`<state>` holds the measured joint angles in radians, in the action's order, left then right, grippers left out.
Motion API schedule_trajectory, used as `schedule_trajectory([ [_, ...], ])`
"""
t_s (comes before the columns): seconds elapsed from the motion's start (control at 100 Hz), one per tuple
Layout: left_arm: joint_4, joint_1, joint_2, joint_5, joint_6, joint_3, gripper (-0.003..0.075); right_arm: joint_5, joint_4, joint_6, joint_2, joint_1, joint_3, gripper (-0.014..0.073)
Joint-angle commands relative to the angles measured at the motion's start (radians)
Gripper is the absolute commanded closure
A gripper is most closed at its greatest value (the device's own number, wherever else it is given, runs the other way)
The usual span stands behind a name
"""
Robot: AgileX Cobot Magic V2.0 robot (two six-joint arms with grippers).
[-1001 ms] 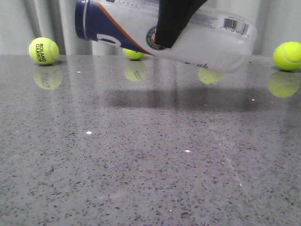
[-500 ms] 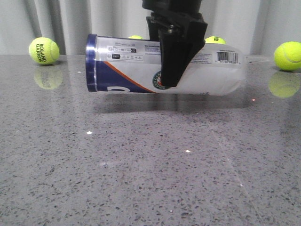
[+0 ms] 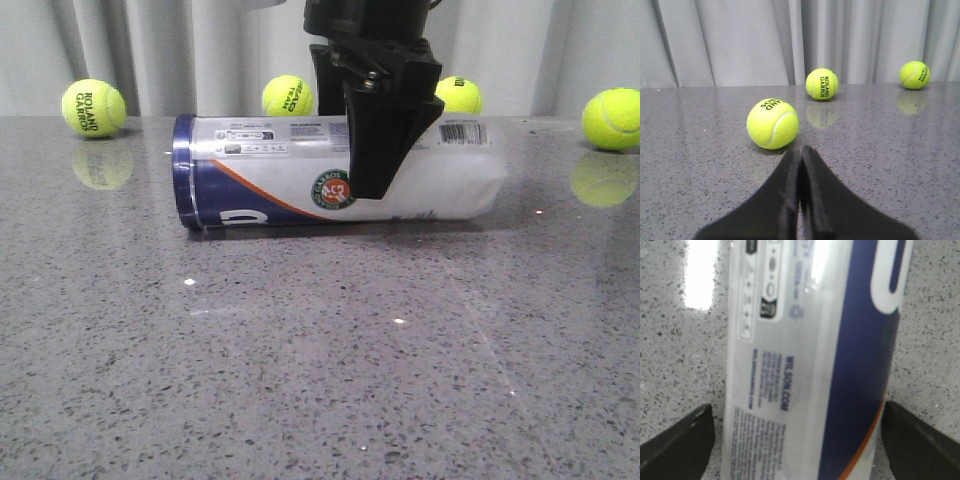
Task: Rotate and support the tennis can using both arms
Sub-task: 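Lower the can flat onto the table with the right gripper, then open the right gripper and raise it away from the can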
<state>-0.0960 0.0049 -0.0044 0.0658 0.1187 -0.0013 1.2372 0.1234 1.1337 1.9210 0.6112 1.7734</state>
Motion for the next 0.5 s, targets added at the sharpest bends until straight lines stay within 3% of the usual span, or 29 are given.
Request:
schedule_trajectory([
  [0.0, -0.001, 0.003, -0.035, -0.074, -0.01, 0.046, 0.074, 0.002, 0.001, 0.011, -0.051, 0.003, 0.033, -0.007],
  [0.49, -0.001, 0.003, -0.035, -0.074, -0.01, 0.046, 0.074, 0.063, 0.001, -0.01, -0.153, 0.003, 0.034, -0.007],
])
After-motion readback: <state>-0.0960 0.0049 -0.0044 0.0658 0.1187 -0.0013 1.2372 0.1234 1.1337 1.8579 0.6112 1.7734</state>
